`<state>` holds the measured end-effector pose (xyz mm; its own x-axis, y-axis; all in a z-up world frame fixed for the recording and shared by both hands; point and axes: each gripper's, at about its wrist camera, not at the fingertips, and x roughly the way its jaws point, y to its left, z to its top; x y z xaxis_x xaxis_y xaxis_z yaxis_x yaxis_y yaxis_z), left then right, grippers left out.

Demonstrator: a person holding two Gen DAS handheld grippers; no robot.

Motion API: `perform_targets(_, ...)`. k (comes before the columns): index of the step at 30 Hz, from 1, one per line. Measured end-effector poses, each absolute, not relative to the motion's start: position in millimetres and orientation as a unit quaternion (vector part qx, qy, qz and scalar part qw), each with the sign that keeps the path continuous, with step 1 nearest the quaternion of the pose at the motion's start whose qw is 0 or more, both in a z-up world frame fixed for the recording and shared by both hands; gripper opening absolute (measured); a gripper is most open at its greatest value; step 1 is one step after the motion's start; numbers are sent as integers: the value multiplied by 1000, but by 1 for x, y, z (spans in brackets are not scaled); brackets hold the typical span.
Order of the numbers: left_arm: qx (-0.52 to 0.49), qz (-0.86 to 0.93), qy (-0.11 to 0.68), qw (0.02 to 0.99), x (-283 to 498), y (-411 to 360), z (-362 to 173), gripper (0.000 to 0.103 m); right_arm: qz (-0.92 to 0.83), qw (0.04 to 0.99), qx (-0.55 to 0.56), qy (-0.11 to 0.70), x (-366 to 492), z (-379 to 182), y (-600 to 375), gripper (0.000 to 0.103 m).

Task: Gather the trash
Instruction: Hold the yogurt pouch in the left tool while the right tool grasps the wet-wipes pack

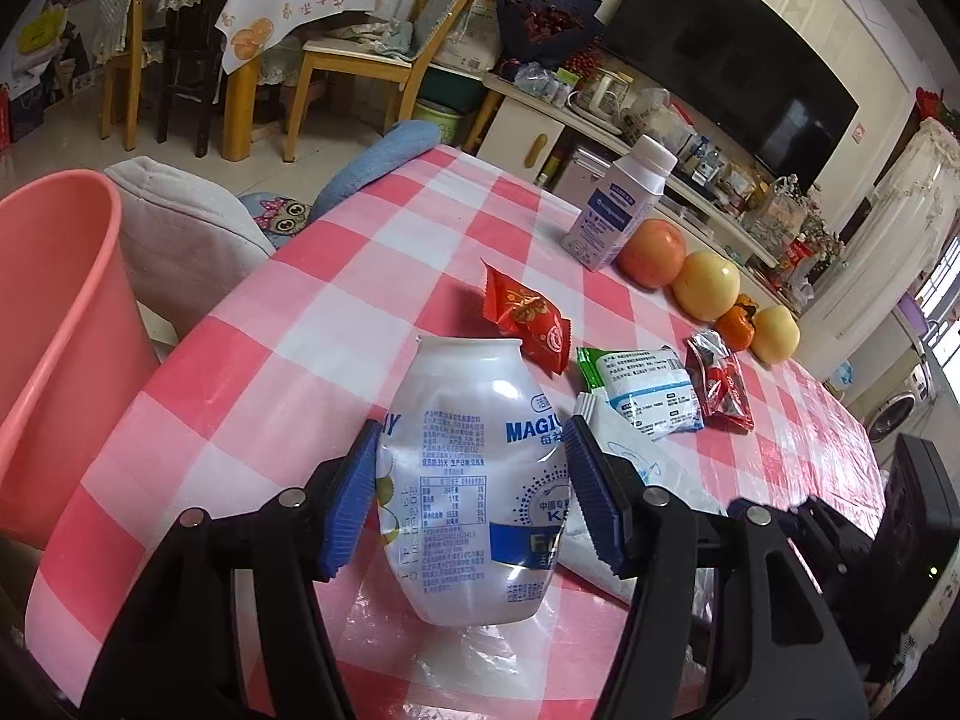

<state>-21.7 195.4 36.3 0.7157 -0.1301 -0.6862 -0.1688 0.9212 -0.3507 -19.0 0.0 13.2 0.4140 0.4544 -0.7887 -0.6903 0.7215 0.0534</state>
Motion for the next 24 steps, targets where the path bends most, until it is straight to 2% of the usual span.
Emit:
perform_targets(16,-200,-11,388,900,-17,193,32,62,388,813,-182,394,2,7,23,99)
perform_targets(24,-205,-6,394,896,-13,197,27,62,430,773,-126,449,0,8,25,99)
